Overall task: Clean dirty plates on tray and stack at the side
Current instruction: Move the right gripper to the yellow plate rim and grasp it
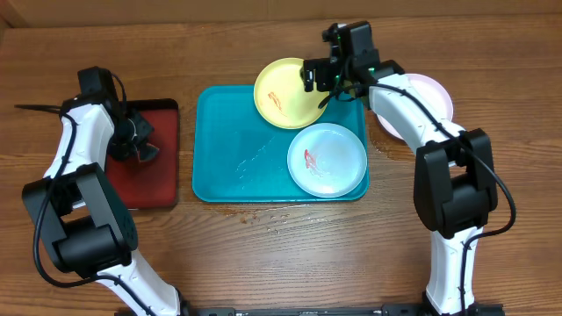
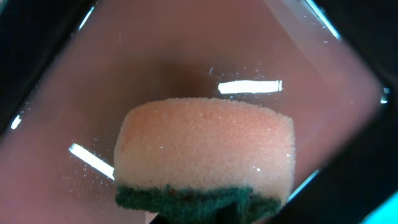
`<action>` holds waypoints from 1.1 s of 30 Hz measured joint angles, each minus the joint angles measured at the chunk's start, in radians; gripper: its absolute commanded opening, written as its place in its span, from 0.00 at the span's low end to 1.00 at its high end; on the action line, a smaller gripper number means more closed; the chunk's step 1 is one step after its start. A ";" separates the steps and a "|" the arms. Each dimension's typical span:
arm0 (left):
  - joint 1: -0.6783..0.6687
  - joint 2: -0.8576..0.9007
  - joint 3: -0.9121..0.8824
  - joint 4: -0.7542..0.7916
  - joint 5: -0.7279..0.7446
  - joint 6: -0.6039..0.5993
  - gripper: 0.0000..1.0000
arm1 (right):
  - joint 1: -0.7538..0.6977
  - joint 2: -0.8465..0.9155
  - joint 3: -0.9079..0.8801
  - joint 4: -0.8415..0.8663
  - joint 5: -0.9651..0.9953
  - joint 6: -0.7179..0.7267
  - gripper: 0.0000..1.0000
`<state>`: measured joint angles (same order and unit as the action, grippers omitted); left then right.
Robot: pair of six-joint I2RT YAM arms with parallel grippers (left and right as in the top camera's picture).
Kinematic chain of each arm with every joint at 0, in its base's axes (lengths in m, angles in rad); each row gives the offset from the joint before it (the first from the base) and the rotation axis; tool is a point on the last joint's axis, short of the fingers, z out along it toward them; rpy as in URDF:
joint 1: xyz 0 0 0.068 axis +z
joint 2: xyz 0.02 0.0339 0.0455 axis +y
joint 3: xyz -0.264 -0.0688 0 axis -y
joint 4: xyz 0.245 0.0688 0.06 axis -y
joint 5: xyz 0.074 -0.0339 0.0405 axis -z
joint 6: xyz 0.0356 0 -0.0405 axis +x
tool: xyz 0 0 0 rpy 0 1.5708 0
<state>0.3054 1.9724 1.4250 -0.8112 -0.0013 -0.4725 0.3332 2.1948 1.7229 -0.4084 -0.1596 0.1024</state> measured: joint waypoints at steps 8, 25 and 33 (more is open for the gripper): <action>0.000 0.000 -0.062 0.027 -0.010 0.000 0.07 | 0.027 0.060 0.000 0.014 0.061 -0.068 0.93; 0.000 0.000 -0.063 0.025 -0.011 0.000 0.04 | 0.026 0.094 -0.001 0.057 0.097 -0.257 0.57; 0.000 0.000 -0.063 0.018 -0.011 0.000 0.04 | 0.026 0.130 -0.001 0.068 0.098 -0.271 0.60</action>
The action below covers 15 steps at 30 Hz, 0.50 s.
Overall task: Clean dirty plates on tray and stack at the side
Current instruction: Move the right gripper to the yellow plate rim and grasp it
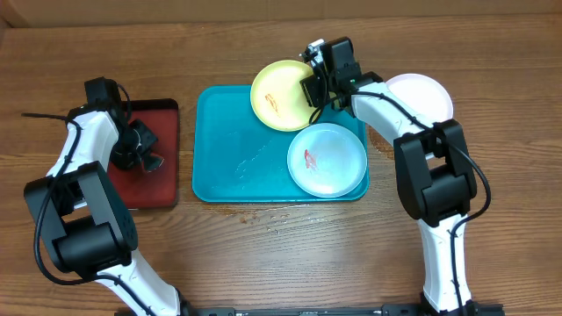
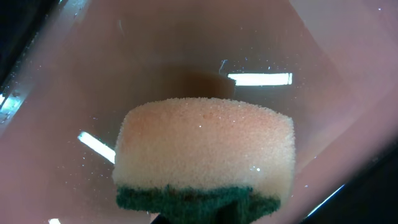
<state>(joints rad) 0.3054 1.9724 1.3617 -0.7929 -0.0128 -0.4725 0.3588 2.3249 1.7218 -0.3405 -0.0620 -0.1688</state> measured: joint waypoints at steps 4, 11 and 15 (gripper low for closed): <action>0.000 0.000 0.000 -0.003 0.000 0.000 0.04 | 0.000 0.006 0.000 0.013 -0.005 0.002 0.55; 0.000 0.000 0.000 -0.003 0.000 0.000 0.04 | 0.000 0.006 0.003 0.013 -0.002 0.032 0.22; 0.000 0.000 0.000 -0.004 0.000 0.000 0.04 | 0.000 0.007 0.018 -0.022 -0.001 0.067 0.14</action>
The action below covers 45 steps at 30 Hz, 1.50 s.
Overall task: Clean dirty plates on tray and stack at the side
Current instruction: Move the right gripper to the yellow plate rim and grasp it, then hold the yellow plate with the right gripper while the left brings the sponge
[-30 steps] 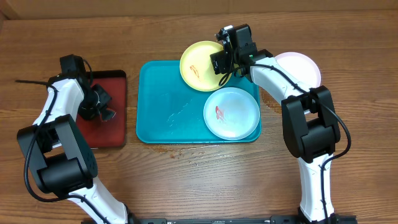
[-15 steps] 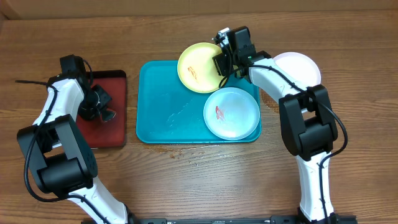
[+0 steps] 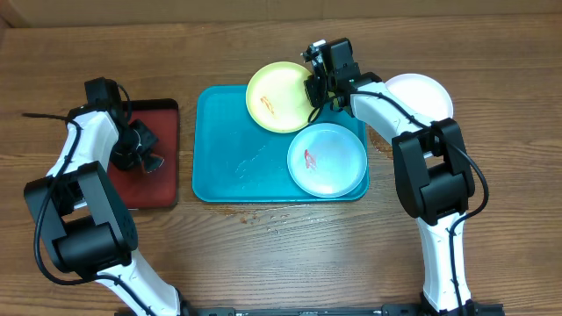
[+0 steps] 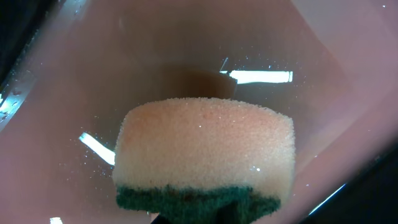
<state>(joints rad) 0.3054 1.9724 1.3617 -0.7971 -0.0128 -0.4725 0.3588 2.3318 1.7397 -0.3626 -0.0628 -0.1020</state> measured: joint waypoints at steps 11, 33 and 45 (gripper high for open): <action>0.000 0.000 0.000 -0.003 0.000 0.000 0.04 | 0.003 0.002 0.177 -0.303 -0.140 0.031 0.04; 0.000 0.000 0.000 -0.010 0.000 0.000 0.04 | 0.133 0.002 0.181 -0.467 -0.155 0.242 0.11; 0.000 0.000 0.000 -0.010 0.000 0.000 0.06 | 0.146 0.003 0.139 -0.332 -0.142 0.225 0.41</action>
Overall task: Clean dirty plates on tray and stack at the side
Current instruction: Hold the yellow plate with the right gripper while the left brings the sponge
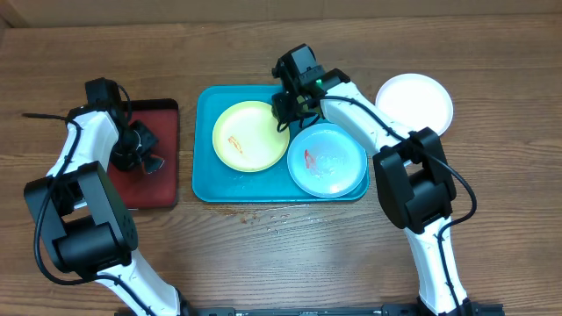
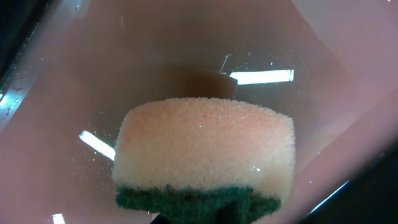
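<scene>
A yellow plate (image 1: 250,135) with an orange smear lies flat in the middle of the teal tray (image 1: 211,180). My right gripper (image 1: 286,105) is at its back right rim, shut on that rim. A light blue plate (image 1: 327,159) with a red smear sits in the tray's right front corner. On the table to the right of the tray rests a white plate (image 1: 414,101). My left gripper (image 1: 145,156) hangs over the dark red tray (image 1: 162,189), shut on a yellow sponge (image 2: 204,149) with a green scouring side. In the left wrist view the left gripper (image 2: 205,216) barely shows under the sponge.
The dark red tray's floor (image 2: 311,56) looks wet and glossy under the sponge. Wet streaks lie on the teal tray beside the yellow plate. Bare wooden table surrounds both trays.
The yellow plate has moved from the tray's back edge to the left and forward, and now lies fully inside the tray. My right gripper moved with it. The left arm and sponge stayed put.
First the yellow plate overhung the tray's back right edge with my right gripper at its right rim. At the two following moments plate and gripper stood a little further left each time. Now the plate is flat mid-tray. The left gripper held the sponge over the red tray throughout.
</scene>
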`<action>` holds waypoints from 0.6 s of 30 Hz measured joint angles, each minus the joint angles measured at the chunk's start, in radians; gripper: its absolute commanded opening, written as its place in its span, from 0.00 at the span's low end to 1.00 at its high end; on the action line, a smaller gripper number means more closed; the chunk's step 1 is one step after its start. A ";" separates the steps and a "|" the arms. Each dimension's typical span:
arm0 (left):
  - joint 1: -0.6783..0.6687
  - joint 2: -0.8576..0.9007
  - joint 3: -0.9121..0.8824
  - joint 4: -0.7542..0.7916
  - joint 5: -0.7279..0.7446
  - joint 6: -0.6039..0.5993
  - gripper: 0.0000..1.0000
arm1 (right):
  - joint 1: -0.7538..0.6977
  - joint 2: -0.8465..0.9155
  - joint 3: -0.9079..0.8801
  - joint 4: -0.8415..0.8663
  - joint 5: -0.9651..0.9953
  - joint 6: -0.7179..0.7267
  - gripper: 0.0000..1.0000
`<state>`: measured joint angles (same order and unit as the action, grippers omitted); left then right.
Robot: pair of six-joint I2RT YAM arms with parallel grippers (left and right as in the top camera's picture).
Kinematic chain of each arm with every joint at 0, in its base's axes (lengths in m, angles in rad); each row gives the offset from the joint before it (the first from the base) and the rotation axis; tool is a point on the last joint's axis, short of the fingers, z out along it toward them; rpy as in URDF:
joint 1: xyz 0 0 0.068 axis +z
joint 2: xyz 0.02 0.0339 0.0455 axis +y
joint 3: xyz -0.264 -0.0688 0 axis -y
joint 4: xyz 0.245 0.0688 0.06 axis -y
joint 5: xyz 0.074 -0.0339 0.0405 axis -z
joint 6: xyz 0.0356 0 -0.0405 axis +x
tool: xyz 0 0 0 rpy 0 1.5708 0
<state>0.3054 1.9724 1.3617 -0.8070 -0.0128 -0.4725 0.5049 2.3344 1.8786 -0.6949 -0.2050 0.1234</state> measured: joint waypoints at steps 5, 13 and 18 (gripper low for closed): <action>0.000 0.000 0.000 0.000 0.000 0.000 0.07 | 0.001 0.011 -0.002 0.008 0.000 -0.044 0.36; 0.000 0.000 0.000 0.000 0.000 0.000 0.07 | 0.001 0.045 -0.002 0.020 -0.001 -0.072 0.21; 0.000 0.000 0.000 0.000 0.001 0.000 0.15 | 0.001 0.047 -0.002 0.015 -0.006 -0.061 0.04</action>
<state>0.3054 1.9724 1.3617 -0.8074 -0.0116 -0.4721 0.5056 2.3814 1.8771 -0.6800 -0.2115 0.0628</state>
